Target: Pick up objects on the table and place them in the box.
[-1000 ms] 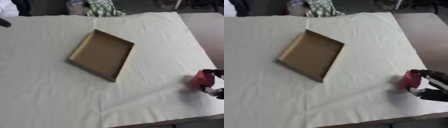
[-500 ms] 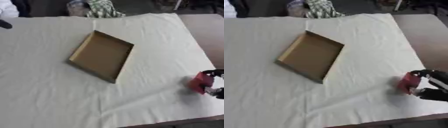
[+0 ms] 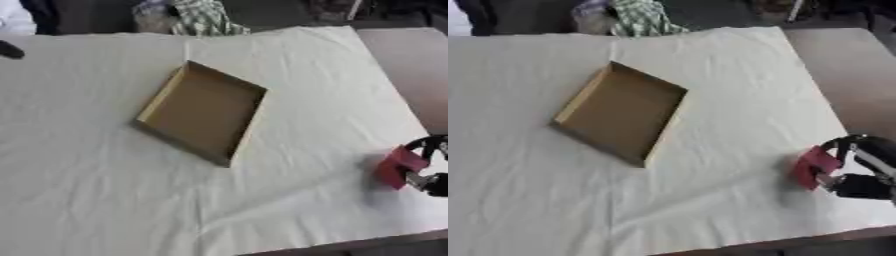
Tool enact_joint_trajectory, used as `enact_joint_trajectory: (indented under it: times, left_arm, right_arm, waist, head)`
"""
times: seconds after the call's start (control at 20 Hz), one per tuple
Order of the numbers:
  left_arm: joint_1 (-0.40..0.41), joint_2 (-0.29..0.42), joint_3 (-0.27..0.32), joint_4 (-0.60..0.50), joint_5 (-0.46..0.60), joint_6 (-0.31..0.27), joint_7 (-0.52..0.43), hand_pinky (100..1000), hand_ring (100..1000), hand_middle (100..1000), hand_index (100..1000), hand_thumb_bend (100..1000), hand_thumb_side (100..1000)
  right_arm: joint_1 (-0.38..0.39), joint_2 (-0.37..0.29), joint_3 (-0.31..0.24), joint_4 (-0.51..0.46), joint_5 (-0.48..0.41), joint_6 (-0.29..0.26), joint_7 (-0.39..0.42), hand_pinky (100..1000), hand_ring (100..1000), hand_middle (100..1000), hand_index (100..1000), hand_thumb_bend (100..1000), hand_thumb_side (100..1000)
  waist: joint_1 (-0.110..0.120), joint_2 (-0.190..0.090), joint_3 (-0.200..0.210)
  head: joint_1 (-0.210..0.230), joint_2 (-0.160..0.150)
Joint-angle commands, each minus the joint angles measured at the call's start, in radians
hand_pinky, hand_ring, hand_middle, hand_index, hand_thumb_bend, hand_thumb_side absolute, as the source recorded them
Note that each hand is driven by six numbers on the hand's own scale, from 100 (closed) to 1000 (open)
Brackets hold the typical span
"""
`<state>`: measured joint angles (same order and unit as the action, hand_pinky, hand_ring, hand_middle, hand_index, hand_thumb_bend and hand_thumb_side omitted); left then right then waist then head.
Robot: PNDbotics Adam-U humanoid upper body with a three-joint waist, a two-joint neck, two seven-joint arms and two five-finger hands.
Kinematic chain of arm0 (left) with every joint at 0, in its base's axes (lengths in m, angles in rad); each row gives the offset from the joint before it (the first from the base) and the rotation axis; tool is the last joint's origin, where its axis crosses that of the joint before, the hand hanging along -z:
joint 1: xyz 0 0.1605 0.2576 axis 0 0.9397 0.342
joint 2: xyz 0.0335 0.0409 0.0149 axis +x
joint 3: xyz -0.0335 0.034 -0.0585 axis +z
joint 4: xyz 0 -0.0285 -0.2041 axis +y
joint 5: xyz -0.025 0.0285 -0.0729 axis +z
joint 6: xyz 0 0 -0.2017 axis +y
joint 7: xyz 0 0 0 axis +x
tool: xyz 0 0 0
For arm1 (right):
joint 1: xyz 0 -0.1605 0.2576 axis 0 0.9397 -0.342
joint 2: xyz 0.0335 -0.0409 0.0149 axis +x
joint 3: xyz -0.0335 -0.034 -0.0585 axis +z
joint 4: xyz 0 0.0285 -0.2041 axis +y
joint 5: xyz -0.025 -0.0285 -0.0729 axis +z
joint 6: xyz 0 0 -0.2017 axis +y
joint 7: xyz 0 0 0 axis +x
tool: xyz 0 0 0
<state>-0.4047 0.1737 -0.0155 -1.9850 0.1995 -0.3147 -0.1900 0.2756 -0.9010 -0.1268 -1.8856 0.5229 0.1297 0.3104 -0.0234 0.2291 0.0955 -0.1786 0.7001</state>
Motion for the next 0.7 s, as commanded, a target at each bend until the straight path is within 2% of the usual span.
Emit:
enact_joint_trajectory:
  times: [0.05, 0.25, 0.4, 0.7]
  left_arm:
    - [-0.012, 0.002, 0.001, -0.015, 0.002, -0.001, -0.005, 578, 789, 757, 759, 100, 634]
    - [-0.012, 0.002, 0.000, -0.015, 0.002, 0.001, -0.008, 578, 790, 758, 759, 100, 633]
    - [-0.013, 0.001, -0.001, -0.015, 0.002, 0.002, -0.011, 578, 791, 759, 759, 100, 632]
    - [-0.014, 0.001, -0.001, -0.015, -0.001, 0.004, -0.015, 577, 792, 760, 759, 100, 632]
  right_arm:
    - [-0.003, -0.025, 0.008, 0.008, -0.004, 0.006, -0.006, 933, 899, 505, 757, 175, 640]
    - [-0.008, -0.020, 0.018, 0.006, -0.022, 0.007, -0.014, 915, 845, 463, 728, 132, 549]
    - [-0.008, -0.018, 0.020, 0.000, -0.038, 0.008, -0.019, 907, 821, 453, 713, 113, 513]
    - [-0.008, -0.011, 0.014, -0.029, -0.073, 0.013, -0.031, 895, 777, 434, 692, 100, 507]
  waist:
    - [0.000, -0.009, 0.001]
    - [0.001, -0.009, 0.002]
    - [0.001, -0.010, 0.002]
    - [0.000, -0.012, 0.002]
  head:
    - [-0.003, -0.011]
    - [-0.004, -0.009]
    - [-0.004, -0.008]
    - [-0.003, -0.009]
